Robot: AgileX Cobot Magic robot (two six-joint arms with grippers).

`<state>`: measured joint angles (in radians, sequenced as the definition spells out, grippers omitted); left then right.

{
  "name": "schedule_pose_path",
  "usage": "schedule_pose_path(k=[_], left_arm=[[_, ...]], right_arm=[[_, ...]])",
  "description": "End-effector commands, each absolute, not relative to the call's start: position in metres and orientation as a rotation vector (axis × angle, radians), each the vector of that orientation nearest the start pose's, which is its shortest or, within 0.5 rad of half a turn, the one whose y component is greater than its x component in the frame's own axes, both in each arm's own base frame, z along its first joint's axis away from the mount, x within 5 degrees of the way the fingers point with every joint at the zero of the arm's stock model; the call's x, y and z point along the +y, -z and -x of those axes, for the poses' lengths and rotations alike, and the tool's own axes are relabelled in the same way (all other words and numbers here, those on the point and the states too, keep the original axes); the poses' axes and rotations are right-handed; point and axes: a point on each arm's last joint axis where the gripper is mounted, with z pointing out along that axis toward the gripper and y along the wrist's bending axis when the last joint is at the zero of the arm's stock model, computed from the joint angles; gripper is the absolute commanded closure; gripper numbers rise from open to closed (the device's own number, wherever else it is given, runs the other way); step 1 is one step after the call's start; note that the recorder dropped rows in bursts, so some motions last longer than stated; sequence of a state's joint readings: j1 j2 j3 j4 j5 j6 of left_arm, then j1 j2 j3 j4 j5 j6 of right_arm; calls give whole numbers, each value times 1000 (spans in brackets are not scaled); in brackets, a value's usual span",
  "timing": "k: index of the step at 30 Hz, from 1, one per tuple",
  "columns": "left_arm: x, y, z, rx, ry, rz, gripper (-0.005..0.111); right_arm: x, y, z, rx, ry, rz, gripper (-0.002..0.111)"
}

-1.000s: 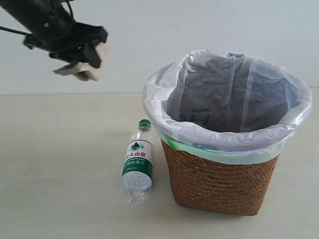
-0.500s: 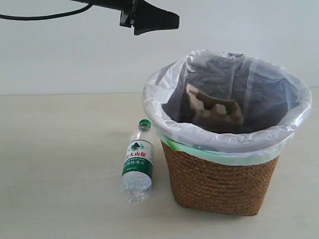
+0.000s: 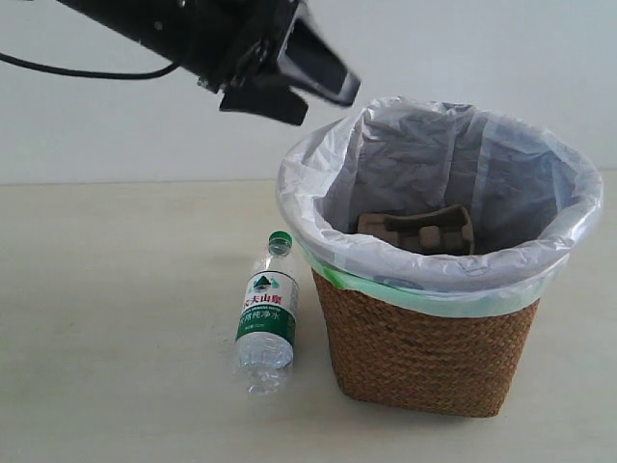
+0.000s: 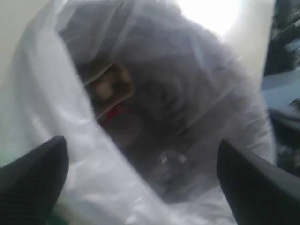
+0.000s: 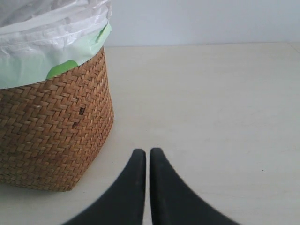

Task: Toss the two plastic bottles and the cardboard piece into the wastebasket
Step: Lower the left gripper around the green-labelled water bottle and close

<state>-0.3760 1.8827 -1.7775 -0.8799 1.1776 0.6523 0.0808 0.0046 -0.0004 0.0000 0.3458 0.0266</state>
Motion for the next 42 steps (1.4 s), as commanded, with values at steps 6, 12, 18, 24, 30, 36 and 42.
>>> schedule_pose_path(k=[6, 12, 18, 24, 30, 36, 42], left_arm=[[-176, -317, -364, 2580, 451, -1002, 37], [-171, -303, -364, 2685, 400, -906, 37], [-165, -258, -360, 2908, 350, -738, 37], [-168, -215, -352, 3088, 432, -624, 37], [-181, -196, -353, 3148, 643, -530, 37], [-187, -176, -363, 3121, 685, -450, 29], [-189, -158, -371, 3104, 674, -375, 14]], right_arm=[[4, -183, -53, 1822, -68, 48, 108], [4, -183, -53, 1822, -68, 48, 108], [4, -183, -53, 1822, -68, 48, 108], [4, -183, -53, 1822, -68, 48, 108], [4, -183, -53, 1822, -68, 48, 108], [4, -183, -53, 1822, -68, 48, 108], [4, -183, -53, 1822, -68, 48, 108]])
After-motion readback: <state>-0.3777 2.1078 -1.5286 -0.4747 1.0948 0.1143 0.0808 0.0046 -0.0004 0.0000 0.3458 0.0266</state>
